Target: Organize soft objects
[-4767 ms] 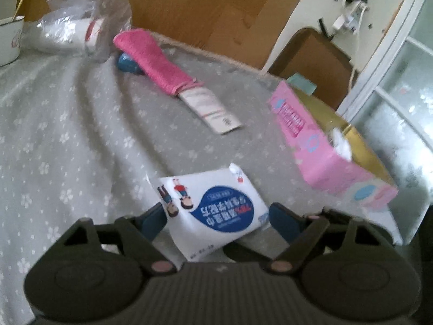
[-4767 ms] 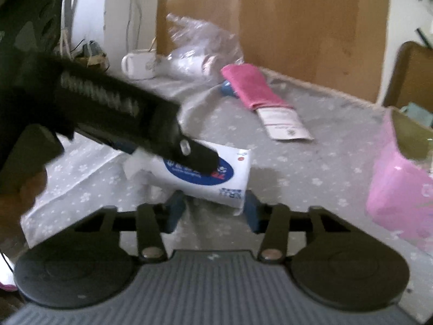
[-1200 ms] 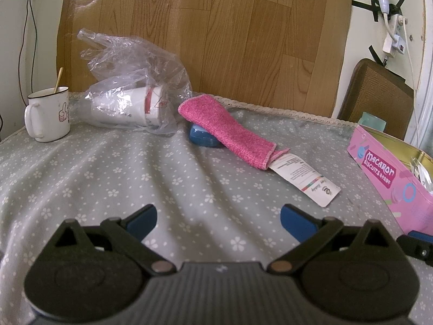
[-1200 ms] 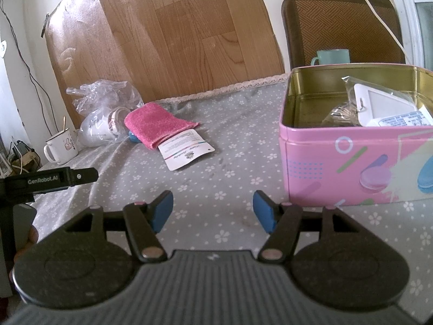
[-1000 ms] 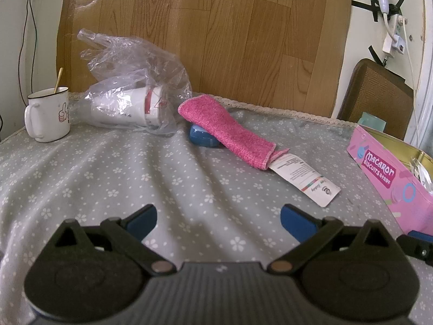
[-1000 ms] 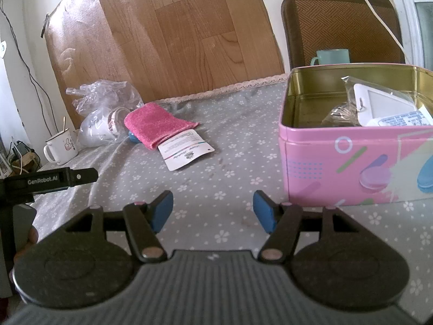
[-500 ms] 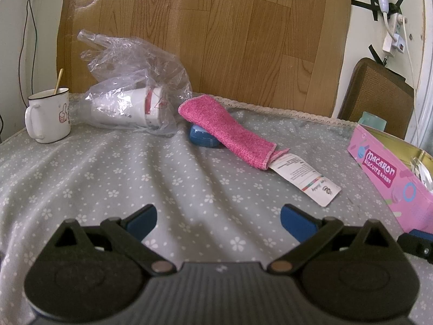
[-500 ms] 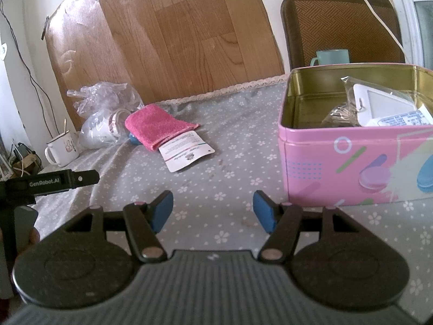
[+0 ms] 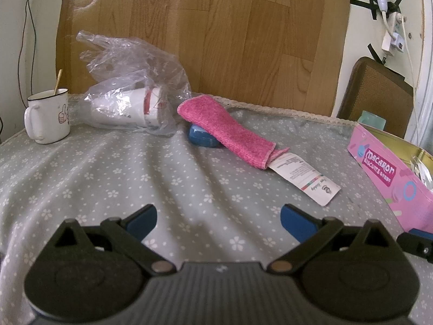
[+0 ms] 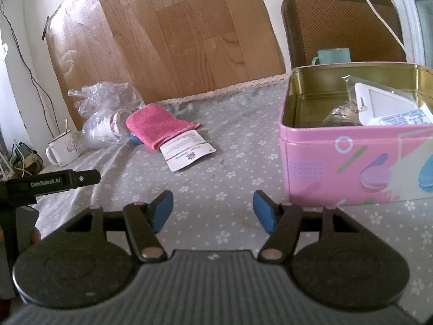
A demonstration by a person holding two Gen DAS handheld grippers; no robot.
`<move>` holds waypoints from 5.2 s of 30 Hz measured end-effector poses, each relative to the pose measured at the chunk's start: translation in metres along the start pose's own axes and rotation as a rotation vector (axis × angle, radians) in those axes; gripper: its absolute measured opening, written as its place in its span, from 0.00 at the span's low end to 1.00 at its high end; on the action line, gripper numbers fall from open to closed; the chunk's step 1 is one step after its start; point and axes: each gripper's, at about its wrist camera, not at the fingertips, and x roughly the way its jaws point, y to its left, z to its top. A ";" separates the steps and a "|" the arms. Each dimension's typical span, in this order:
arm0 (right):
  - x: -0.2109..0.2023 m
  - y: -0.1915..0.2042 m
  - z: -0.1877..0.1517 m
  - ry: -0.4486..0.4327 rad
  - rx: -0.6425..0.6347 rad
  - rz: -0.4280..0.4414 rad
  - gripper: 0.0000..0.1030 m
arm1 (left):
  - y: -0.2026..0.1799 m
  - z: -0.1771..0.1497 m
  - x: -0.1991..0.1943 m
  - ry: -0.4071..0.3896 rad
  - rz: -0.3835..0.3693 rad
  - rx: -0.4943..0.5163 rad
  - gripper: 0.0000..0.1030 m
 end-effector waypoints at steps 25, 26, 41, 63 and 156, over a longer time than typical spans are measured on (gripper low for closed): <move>0.234 0.136 0.072 0.170 -0.585 -0.044 0.34 | 0.050 0.007 -0.007 -0.094 0.192 -0.243 0.98; 0.239 0.134 0.074 0.186 -0.598 -0.063 0.10 | 0.050 0.007 -0.007 -0.094 0.190 -0.245 0.98; -0.002 0.083 0.115 -0.326 -0.506 0.038 0.08 | 0.051 0.006 -0.007 -0.085 0.186 -0.258 0.99; 0.028 0.092 0.007 -0.032 -0.521 0.108 0.09 | 0.046 0.005 -0.011 -0.091 0.166 -0.231 0.99; 0.020 0.015 0.014 -0.001 -0.205 -0.038 0.76 | 0.003 0.002 0.000 0.026 0.011 -0.144 0.99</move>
